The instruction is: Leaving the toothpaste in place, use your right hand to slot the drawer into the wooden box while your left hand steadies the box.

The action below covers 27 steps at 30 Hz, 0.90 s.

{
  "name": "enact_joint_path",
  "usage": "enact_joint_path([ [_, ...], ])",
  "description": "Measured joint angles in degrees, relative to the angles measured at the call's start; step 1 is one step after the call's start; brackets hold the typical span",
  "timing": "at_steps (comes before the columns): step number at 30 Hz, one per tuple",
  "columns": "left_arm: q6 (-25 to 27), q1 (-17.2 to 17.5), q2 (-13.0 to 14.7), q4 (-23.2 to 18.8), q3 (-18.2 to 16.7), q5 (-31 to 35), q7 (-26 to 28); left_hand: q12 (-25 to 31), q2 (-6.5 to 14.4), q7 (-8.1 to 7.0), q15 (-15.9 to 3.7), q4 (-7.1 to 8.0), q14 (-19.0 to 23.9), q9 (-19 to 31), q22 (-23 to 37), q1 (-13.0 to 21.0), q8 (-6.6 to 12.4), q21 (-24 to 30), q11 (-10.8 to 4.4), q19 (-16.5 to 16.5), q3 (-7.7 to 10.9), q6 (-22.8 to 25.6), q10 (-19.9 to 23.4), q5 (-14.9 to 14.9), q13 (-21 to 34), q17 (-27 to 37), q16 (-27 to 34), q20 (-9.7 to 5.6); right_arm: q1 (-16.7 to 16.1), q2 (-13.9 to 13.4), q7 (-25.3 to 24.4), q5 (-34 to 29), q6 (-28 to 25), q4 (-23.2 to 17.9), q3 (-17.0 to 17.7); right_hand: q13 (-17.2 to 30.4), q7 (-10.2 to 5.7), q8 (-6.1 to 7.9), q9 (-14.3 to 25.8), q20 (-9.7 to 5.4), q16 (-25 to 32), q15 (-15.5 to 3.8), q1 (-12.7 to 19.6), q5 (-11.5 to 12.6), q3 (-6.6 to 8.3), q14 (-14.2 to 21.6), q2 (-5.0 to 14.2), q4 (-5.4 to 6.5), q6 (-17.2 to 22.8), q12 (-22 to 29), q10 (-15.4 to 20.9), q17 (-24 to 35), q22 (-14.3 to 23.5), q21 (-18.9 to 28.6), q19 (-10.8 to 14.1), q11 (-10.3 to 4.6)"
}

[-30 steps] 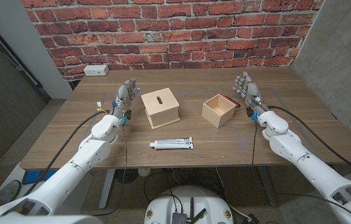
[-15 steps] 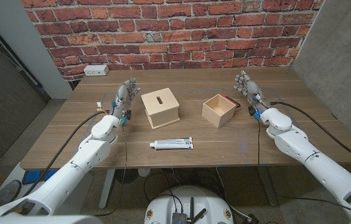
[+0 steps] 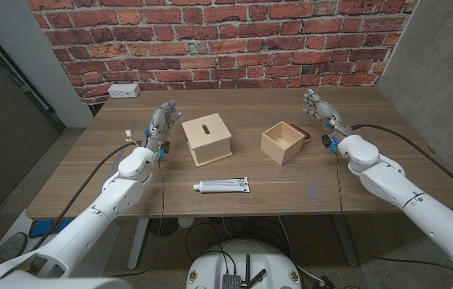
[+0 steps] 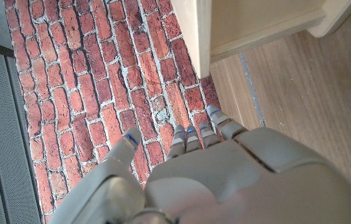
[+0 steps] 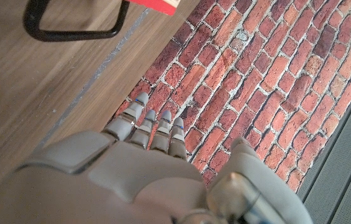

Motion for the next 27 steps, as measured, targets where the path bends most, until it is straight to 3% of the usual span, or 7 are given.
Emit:
enact_joint_path([
  [5,0.2,0.0,0.0,0.0,0.0,0.2,0.3,0.0,0.0,0.0,0.32,-0.14,0.3,0.0,0.0,0.0,0.0,0.0,0.0,0.0,-0.14,0.0,0.0,0.0,0.0,0.0,0.0,0.0,-0.5,-2.1,-1.5,-2.4,-3.7,-3.7,0.0,0.0,0.0,0.04,0.0,-0.1,0.2,-0.05,1.1,0.0,0.37,0.5,-0.54,-1.2,0.0,0.0,0.0,-0.4,0.0,0.0,0.5,0.0],
  [9,0.3,0.0,0.1,0.0,0.0,0.2,0.5,0.0,0.0,0.0,0.32,-0.62,0.3,0.0,0.0,0.0,0.0,0.0,0.0,-0.4,0.0,0.0,0.0,0.0,0.0,0.0,0.0,0.17,-0.5,-3.6,-2.1,-4.0,-6.9,-6.3,-0.2,0.0,-0.21,0.28,0.0,-0.19,0.2,-0.15,3.2,-0.2,0.72,1.3,-1.29,-3.11,0.2,0.4,0.3,-1.0,0.0,0.3,1.2,-0.32],
  [15,0.5,-0.2,0.3,0.0,-0.1,0.2,0.6,0.0,0.0,0.0,0.32,-1.28,0.3,0.0,0.0,0.0,0.0,0.0,0.0,-1.4,0.18,0.0,0.0,0.0,0.0,0.0,0.0,0.0,-0.5,-4.7,-2.7,-6.5,-12.2,-8.0,-0.3,0.0,-0.21,0.45,0.0,0.11,0.2,-0.27,4.4,-0.3,1.04,1.8,-1.58,-4.34,0.2,0.4,0.3,-1.5,0.0,0.3,1.5,-0.31],
  [16,0.7,-0.3,0.3,0.0,-0.1,0.3,0.6,0.0,0.0,0.0,0.32,-1.33,0.3,0.0,0.0,0.0,0.0,0.0,0.0,-1.4,0.09,0.0,0.0,0.0,0.0,0.0,0.0,0.0,-0.4,-6.4,-2.8,-7.1,-13.5,-11.0,-0.7,0.0,-0.21,0.45,0.0,0.11,0.2,-0.23,4.7,-0.3,1.12,1.8,-1.81,-4.66,0.2,0.4,0.4,-1.6,0.0,0.3,1.5,-0.44],
  [18,0.8,-0.4,0.3,0.0,-0.1,0.3,0.6,0.0,0.0,0.0,0.32,-1.33,0.3,0.0,0.0,0.0,0.0,0.0,0.0,-1.7,0.09,0.0,0.0,0.0,0.0,0.0,0.0,0.22,-0.2,-7.2,-2.9,-8.0,-15.6,-12.4,-1.0,0.0,-0.17,0.45,0.0,0.11,0.2,0.0,5.4,-0.7,1.21,2.0,-1.98,-5.48,0.2,0.4,0.6,-1.8,0.0,0.3,1.5,-0.62],
  [27,0.9,-0.8,0.2,0.4,-0.1,0.2,0.4,0.0,0.1,0.0,0.1,-1.74,0.5,0.0,0.0,0.4,0.0,0.0,0.0,-1.7,0.16,0.0,0.0,0.0,0.0,0.0,0.0,0.31,1.4,-10.3,-2.4,-11.8,-25.1,-18.0,-2.6,0.0,0.4,0.45,0.1,2.25,0.7,0.78,8.1,-1.4,1.89,2.8,-3.1,-8.29,-0.2,0.4,0.8,-2.6,0.0,0.3,0.9,-0.83],
])
